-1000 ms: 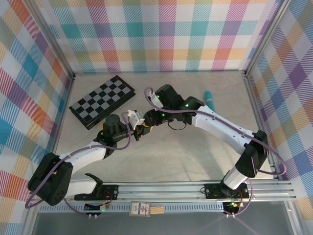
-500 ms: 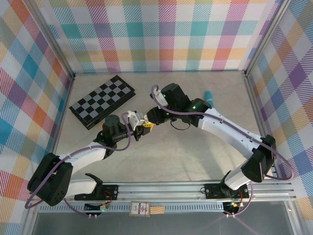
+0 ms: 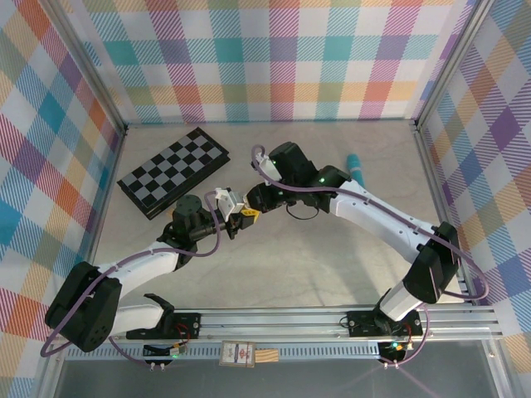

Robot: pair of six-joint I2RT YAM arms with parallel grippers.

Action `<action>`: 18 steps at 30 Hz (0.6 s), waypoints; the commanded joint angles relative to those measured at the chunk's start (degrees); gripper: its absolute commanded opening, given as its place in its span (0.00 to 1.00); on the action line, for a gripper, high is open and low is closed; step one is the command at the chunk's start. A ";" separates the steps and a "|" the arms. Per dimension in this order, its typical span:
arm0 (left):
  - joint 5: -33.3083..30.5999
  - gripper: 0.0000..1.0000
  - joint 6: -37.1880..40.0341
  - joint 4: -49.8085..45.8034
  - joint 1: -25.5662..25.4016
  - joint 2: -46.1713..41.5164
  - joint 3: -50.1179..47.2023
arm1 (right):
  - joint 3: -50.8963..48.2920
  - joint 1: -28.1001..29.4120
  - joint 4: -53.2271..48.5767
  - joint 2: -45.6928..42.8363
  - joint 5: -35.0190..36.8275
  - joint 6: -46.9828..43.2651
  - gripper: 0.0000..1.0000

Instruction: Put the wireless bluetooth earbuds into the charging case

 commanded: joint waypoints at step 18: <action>3.85 0.05 6.67 10.84 0.44 1.96 -2.72 | -4.61 -1.56 6.15 -7.40 4.77 -0.99 0.42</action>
